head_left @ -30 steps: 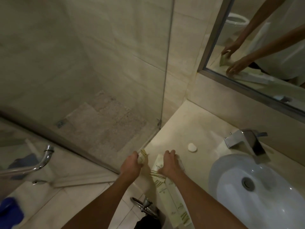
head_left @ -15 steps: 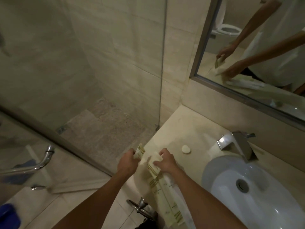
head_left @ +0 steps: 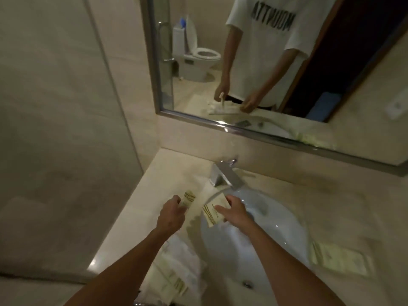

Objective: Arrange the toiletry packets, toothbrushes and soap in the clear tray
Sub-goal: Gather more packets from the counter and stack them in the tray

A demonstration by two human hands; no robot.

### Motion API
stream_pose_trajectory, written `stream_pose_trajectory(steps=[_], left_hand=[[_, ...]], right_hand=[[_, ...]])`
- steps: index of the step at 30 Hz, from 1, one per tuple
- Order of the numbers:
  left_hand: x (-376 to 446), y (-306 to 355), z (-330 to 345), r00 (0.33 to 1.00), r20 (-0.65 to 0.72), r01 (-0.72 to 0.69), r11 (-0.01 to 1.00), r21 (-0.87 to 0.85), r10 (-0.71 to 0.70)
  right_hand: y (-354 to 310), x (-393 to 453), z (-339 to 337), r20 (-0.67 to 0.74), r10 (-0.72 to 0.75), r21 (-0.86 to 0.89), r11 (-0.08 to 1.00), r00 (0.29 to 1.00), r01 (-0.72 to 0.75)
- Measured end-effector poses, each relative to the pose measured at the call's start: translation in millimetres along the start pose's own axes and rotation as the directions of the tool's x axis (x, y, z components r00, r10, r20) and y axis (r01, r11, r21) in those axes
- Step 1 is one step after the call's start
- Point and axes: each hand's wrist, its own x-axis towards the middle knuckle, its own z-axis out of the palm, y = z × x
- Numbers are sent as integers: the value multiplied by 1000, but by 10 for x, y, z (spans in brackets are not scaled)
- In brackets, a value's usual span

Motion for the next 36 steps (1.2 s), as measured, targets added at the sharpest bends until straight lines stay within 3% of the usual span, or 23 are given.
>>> stream_pose_trajectory(steps=[8, 12, 15, 20, 24, 27, 32, 36], left_hand=[[-210, 888, 1106, 914, 260, -318, 948, -16, 311], [-387, 1257, 1631, 846, 390, -394, 919, -4, 364], [-560, 1565, 1965, 806, 443, -446, 895, 21, 392], [-798, 1969, 2402, 778, 466, -477, 879, 2, 421], [-837, 2185, 2585, 776, 468, -469, 883, -17, 422], [-799, 2314, 2672, 782, 460, -454, 890, -43, 421], [-690, 2456, 2790, 779, 460, -456, 888, -50, 426], [-567, 2490, 2893, 764, 495, -452, 891, -46, 413]], right_hand=[[863, -695, -1204, -279, 131, 34, 991, 951, -127], [1323, -1068, -1695, -436, 279, 136, 960, 855, -244], [1579, -1318, -2016, -465, 392, 299, 913, 794, -277], [1858, -1529, -2463, -498, 386, 345, 910, 776, -231], [2061, -1465, -2755, -516, 346, 195, 938, 783, -286], [2159, -1397, -2986, -462, 236, -136, 934, 855, -332], [2302, -1211, -3292, -325, 208, -507, 785, 923, -355], [2358, -970, -3401, -221, 178, -701, 655, 959, -283]])
